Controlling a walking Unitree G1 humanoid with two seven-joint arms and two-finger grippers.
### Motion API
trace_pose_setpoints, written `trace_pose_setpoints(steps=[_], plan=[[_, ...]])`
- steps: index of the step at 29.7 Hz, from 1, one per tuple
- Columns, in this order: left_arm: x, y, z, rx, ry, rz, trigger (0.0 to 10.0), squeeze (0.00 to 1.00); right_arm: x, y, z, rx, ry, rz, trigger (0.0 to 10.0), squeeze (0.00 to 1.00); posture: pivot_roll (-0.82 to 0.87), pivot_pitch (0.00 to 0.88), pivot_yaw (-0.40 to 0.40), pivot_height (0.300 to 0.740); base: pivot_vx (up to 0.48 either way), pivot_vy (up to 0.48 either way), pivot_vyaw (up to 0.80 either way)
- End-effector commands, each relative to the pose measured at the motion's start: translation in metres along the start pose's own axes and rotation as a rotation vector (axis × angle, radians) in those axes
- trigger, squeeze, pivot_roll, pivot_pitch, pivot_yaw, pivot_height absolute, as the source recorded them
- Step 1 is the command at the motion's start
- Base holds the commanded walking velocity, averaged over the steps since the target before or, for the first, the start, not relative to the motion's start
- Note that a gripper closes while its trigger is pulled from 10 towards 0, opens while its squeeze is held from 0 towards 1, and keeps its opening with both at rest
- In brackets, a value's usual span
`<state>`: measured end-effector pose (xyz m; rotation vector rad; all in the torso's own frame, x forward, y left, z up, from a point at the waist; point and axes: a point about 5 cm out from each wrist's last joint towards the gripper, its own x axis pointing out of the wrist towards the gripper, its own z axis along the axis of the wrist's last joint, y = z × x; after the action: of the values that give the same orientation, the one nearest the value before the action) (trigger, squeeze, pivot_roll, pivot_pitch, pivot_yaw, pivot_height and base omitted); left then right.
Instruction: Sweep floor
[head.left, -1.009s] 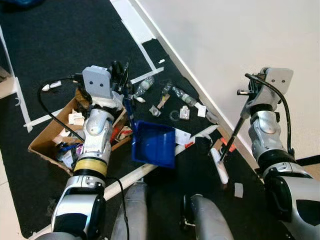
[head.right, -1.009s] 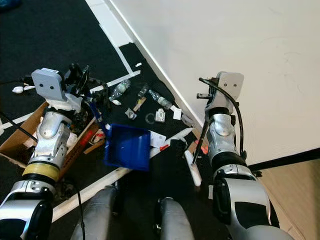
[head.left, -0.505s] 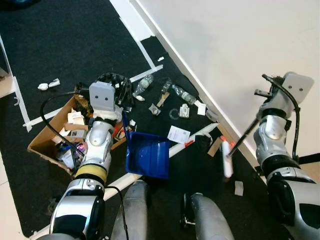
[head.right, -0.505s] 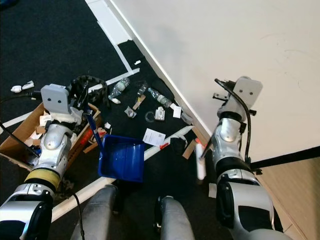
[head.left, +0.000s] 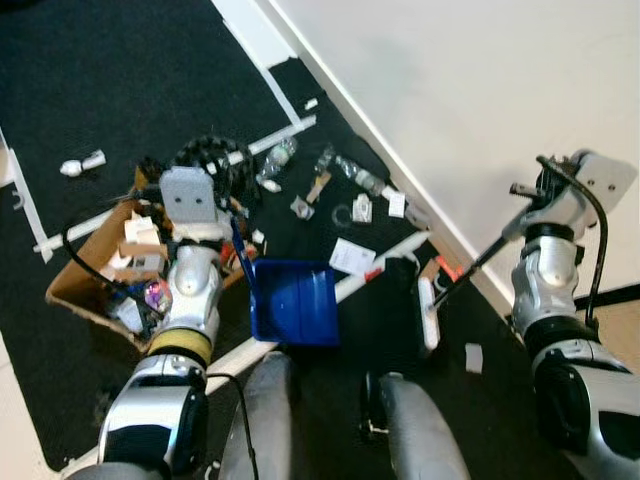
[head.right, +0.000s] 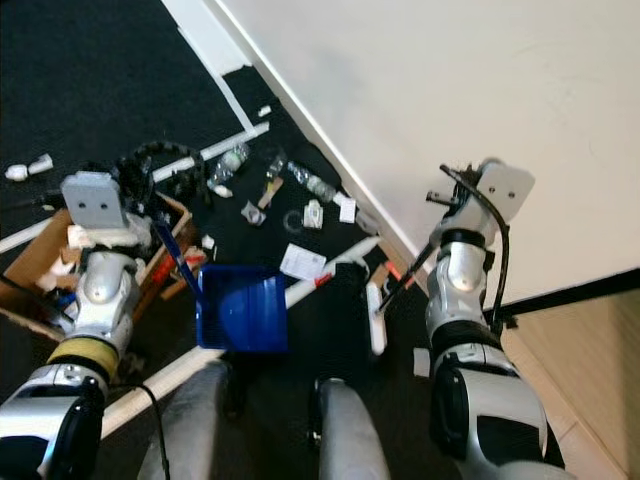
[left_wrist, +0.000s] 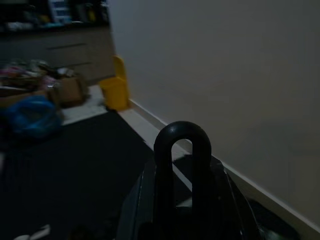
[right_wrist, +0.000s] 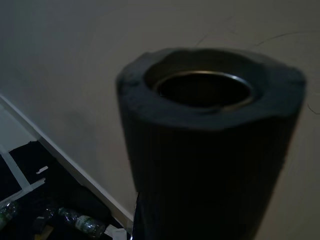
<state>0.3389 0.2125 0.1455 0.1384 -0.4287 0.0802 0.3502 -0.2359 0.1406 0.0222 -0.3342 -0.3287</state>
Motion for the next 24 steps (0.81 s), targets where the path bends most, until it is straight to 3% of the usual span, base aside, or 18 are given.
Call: trace_pose_setpoints(steps=[1, 3, 5, 11, 24], plan=[[0.009, 0.017, 0.02, 0.048, -0.101, 0.027, 10.0, 0.0, 0.004, -0.005, 0.008, -0.018, -0.048, 0.001, 10.0, 0.0, 0.13, 0.386, -0.066, 0.74, 0.0, 0.0, 0.0], [0.014, 0.02, 0.028, 0.052, -0.136, 0.03, 10.0, 0.0, 0.006, -0.004, 0.01, -0.02, -0.058, 0.008, 10.0, 0.0, 0.13, 0.386, -0.066, 0.74, 0.0, 0.0, 0.0], [0.029, 0.028, 0.059, 0.074, -0.27, 0.038, 10.0, 0.0, 0.011, 0.002, 0.017, -0.017, -0.086, 0.043, 10.0, 0.0, 0.15, 0.408, -0.061, 0.74, 0.0, 0.0, 0.0], [0.034, 0.026, 0.076, 0.081, -0.336, 0.014, 10.0, 0.0, 0.013, 0.008, 0.022, -0.006, -0.111, 0.064, 10.0, 0.0, 0.16, 0.424, -0.055, 0.74, 0.0, 0.0, 0.0], [0.007, -0.007, 0.037, 0.009, -0.177, -0.09, 10.0, 0.0, 0.021, 0.025, 0.033, 0.014, -0.147, 0.12, 10.0, 0.0, 0.14, 0.497, -0.065, 0.74, 0.0, 0.0, 0.0]])
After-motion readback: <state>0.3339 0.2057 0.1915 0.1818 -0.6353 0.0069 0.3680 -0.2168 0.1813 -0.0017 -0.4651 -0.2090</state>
